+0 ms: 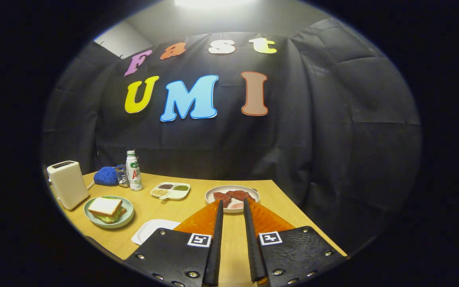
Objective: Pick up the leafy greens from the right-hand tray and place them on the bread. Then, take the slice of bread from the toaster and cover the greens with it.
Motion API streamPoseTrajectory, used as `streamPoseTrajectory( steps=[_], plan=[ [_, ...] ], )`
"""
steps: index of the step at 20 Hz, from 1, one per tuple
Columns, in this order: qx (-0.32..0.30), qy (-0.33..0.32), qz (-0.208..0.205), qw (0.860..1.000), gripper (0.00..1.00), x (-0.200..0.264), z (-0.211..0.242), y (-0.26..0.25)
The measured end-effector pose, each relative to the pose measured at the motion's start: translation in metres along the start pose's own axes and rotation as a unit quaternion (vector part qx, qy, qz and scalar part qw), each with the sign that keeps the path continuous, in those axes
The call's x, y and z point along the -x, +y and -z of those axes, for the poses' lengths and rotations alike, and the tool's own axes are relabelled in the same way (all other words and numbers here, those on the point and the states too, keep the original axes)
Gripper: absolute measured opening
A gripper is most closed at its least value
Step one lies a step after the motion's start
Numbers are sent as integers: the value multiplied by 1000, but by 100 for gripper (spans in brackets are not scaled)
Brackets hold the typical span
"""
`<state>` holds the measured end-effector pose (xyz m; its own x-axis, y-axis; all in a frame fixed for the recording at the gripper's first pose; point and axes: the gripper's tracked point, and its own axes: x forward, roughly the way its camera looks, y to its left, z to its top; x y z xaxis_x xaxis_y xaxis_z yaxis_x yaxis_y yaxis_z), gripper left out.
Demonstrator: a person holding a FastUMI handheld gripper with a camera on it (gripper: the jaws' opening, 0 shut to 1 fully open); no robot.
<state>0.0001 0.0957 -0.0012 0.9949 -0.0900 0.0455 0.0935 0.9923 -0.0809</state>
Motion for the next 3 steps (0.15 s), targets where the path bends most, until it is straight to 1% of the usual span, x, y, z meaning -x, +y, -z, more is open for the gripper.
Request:
streamPoseTrajectory(
  steps=[2,3],
  plan=[
    [5,-14,-1,1000,29,-4,-4,-30],
    [17,-19,12,1000,29,-8,-4,-51]
  ],
)
